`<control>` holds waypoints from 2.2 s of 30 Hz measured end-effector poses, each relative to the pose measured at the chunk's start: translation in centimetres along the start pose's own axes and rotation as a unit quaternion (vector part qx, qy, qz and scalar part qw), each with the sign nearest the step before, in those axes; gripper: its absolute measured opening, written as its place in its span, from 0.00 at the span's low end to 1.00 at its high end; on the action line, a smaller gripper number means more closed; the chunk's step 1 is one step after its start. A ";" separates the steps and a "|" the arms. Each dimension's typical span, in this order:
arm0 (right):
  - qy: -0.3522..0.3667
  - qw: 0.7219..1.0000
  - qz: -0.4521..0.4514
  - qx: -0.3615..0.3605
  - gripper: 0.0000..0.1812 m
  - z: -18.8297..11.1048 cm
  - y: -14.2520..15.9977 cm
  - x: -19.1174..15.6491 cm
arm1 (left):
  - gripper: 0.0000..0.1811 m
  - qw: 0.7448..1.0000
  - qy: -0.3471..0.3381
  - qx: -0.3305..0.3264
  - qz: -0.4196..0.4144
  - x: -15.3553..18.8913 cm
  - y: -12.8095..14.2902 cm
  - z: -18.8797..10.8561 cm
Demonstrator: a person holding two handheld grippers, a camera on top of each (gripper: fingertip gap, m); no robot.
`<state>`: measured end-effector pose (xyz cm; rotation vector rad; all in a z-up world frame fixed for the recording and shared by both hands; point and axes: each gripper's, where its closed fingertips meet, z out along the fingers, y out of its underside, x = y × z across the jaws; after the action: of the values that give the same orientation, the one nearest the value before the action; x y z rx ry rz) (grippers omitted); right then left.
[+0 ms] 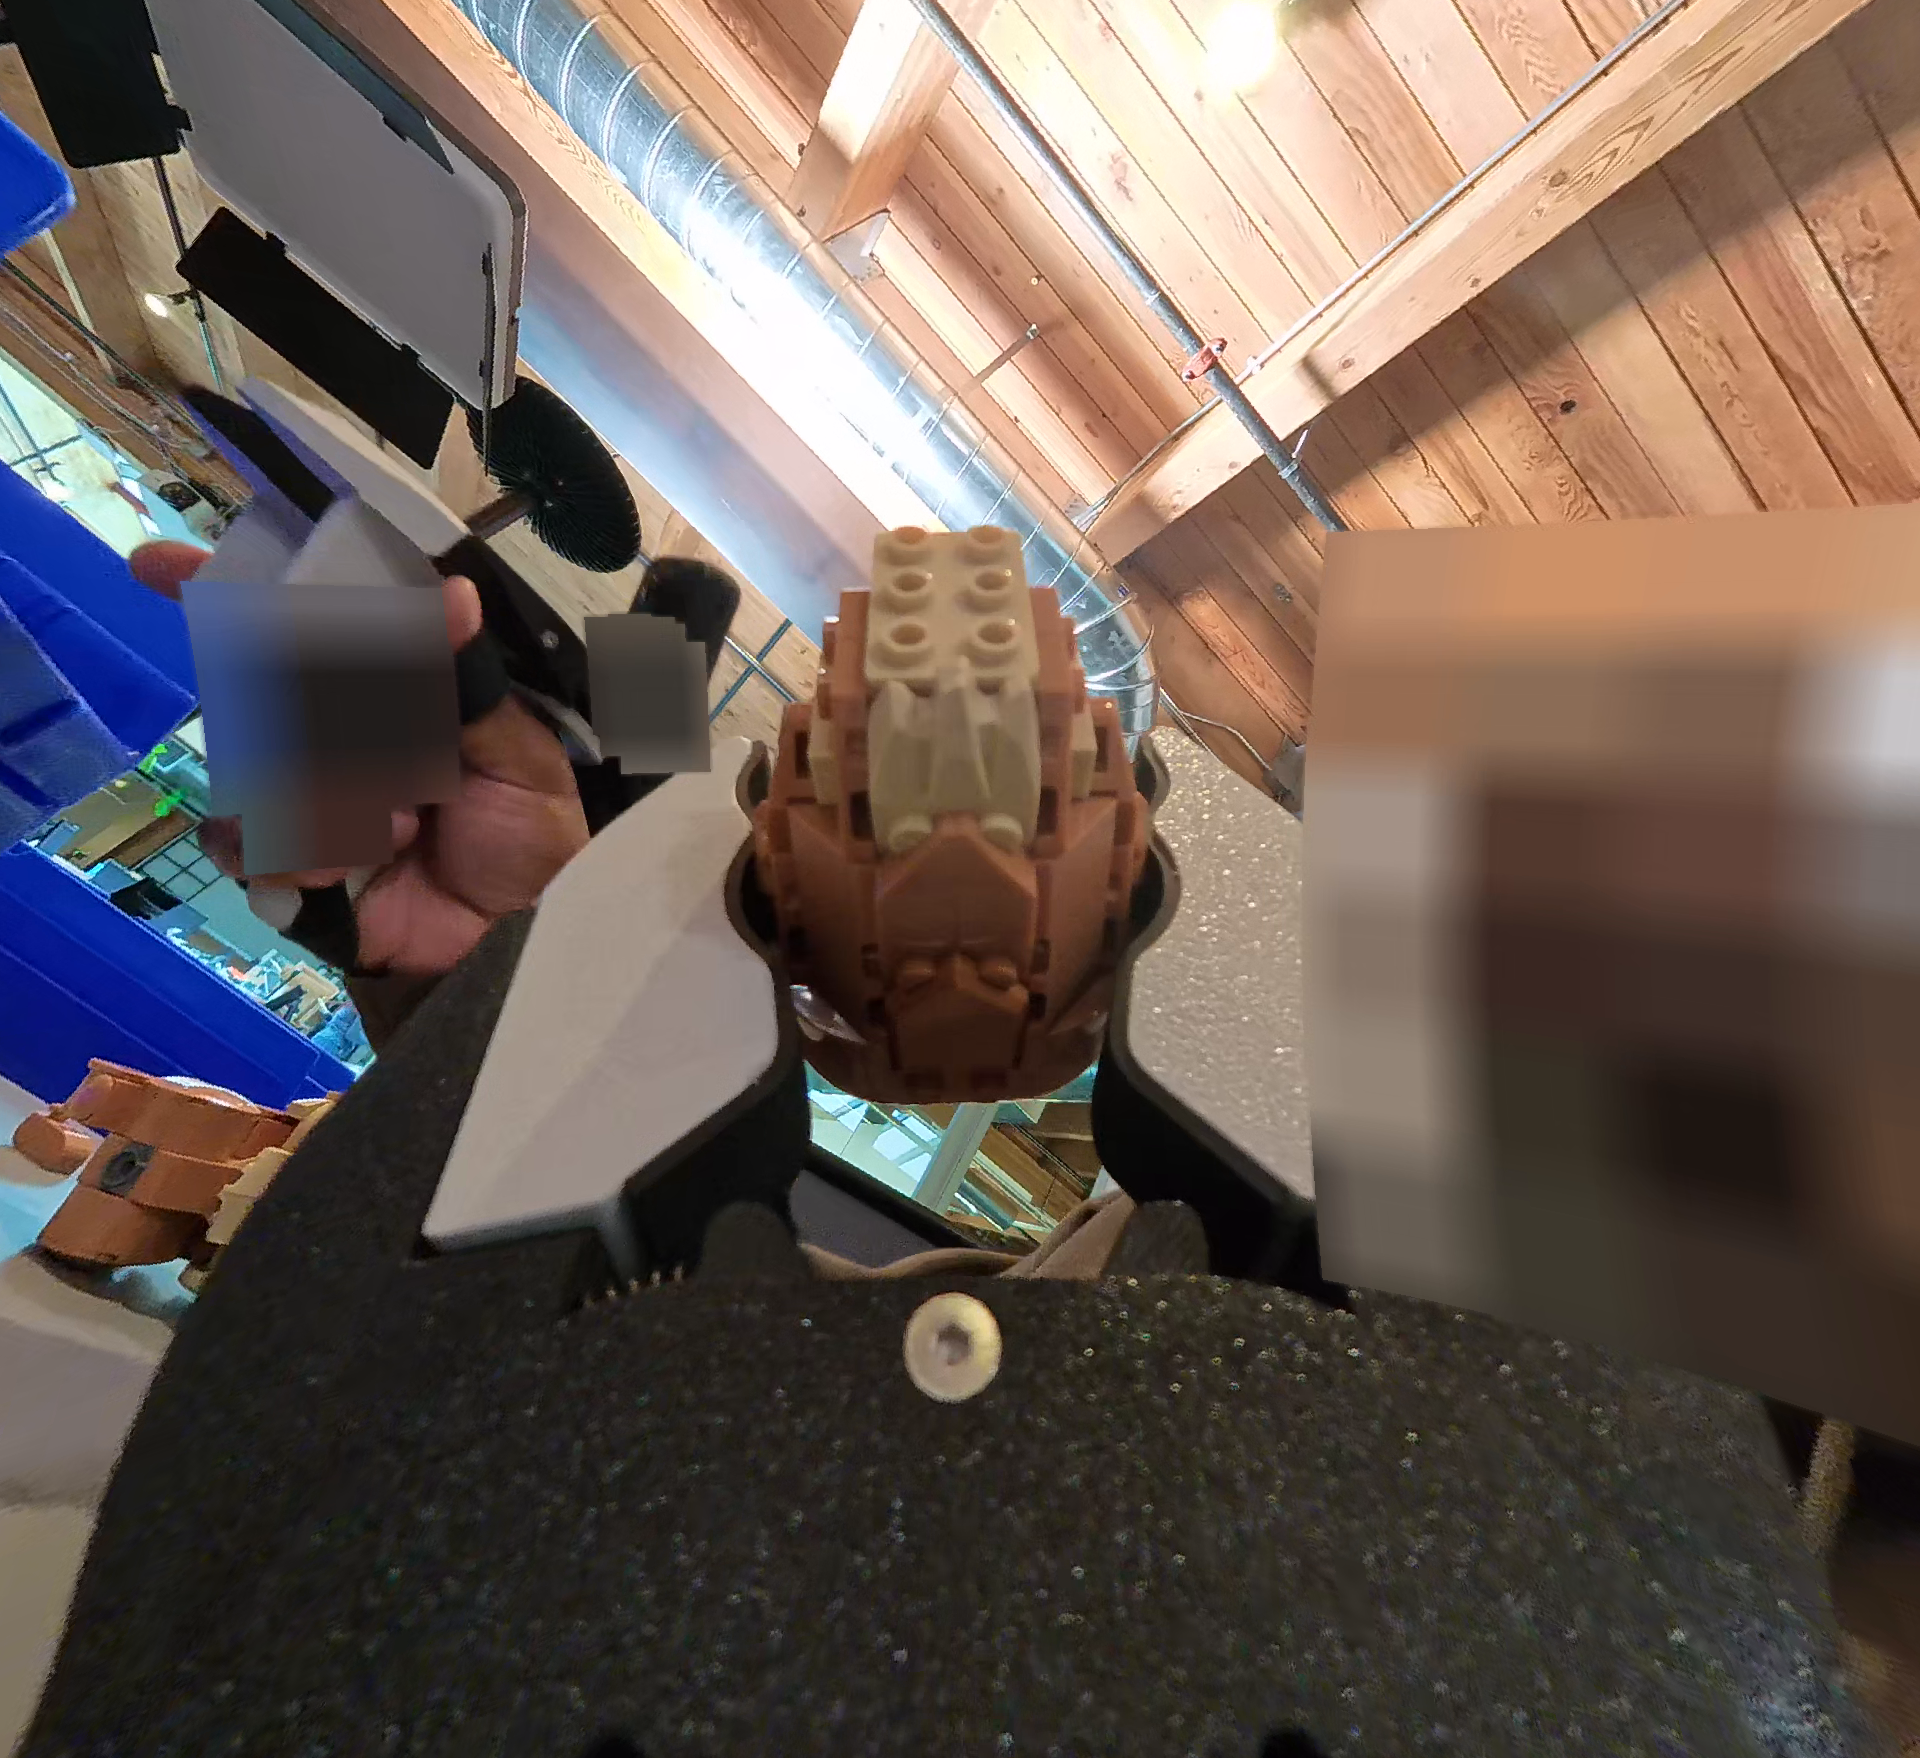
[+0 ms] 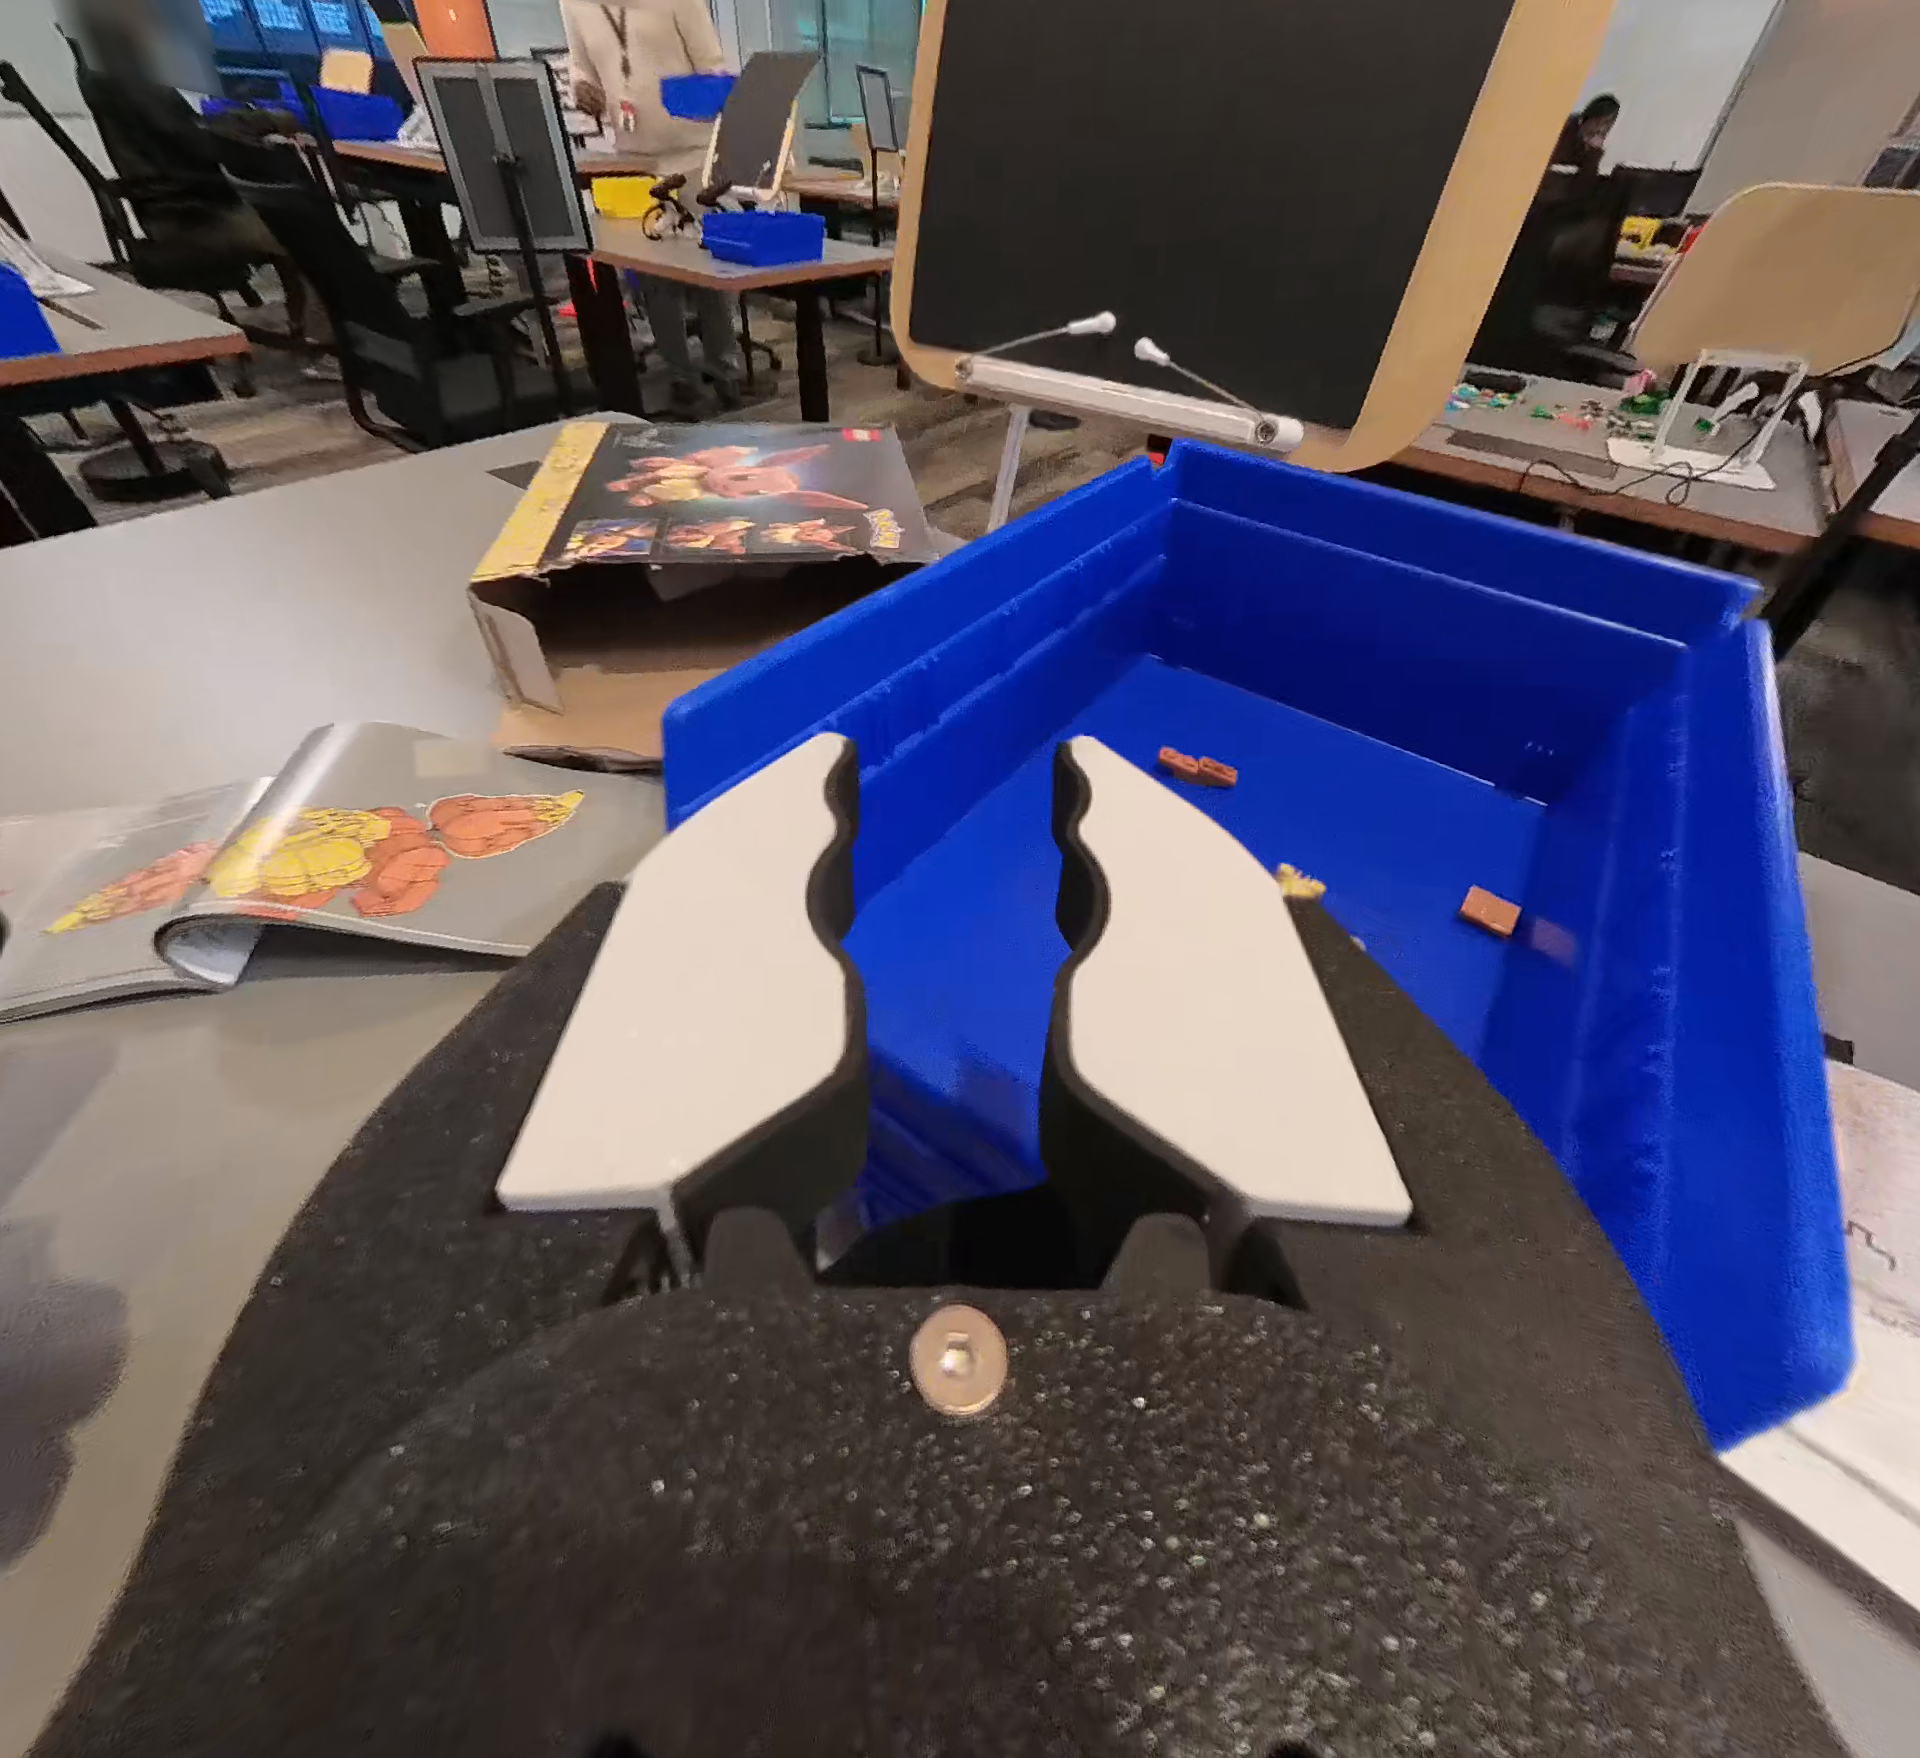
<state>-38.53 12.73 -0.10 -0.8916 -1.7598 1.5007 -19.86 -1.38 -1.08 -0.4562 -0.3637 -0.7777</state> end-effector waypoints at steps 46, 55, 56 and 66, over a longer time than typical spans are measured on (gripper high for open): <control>-0.259 0.949 -0.177 0.031 0.04 -8.0 6.4 -20.6 | 0.37 0.985 -0.160 -0.032 0.047 -4.3 0.8 -0.5; -0.224 0.939 -0.253 0.058 0.04 -8.5 6.0 -20.3 | 0.37 0.984 -0.169 -0.044 0.039 -4.5 1.0 -0.7; -0.223 0.939 -0.256 0.060 0.04 -8.6 5.9 -20.3 | 0.37 0.984 -0.169 -0.045 0.035 -4.6 1.1 -0.7; -0.218 0.935 -0.270 0.075 0.04 -8.8 5.8 -19.7 | 0.32 0.988 -0.150 -0.031 0.021 -4.2 0.8 -0.7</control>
<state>-19.79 1.87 -5.56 0.0339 -1.9476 1.4895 -21.88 1.19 -3.87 -0.6405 -0.6098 -0.6819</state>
